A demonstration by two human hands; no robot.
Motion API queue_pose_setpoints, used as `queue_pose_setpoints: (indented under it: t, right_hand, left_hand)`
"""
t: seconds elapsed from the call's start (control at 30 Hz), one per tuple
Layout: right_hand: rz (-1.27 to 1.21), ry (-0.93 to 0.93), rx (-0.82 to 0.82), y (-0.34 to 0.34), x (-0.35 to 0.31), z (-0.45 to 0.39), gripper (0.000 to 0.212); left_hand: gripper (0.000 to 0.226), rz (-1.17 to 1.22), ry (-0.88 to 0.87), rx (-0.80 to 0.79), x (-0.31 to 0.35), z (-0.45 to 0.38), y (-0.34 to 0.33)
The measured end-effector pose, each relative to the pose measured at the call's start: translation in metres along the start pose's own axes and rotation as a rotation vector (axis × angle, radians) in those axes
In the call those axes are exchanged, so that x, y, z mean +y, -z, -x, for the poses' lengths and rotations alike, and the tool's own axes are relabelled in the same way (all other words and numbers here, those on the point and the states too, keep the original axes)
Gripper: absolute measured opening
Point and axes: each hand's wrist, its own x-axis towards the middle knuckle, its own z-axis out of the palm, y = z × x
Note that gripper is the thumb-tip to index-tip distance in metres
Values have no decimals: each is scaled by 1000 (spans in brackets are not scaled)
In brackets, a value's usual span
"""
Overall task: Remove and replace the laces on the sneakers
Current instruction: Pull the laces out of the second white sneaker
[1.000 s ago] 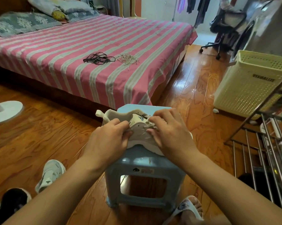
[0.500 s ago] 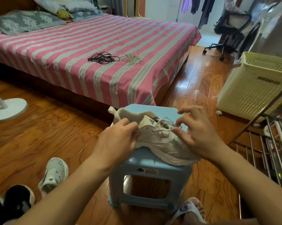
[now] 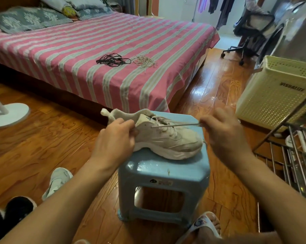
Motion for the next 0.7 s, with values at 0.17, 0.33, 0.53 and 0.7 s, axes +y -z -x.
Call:
queue_pose_setpoints:
  t: [0.17,0.33,0.53,0.7]
  right_hand:
    - [-17,-88,-115,-8,-18,0,22]
    - [-54,113,-62,-33,-75,-9,11]
    - [-34,26,-67,-21,-45,4,8]
    - [-79,44,-87,-31,-63,8,19]
  left_hand:
    - [14,41,-72,-15,18,15,-1]
    - [15,20,-70,10,29,23,-6]
    - [18,17,27,14,12,9,-2]
    - [16,39,-20,-2,33,18,-4]
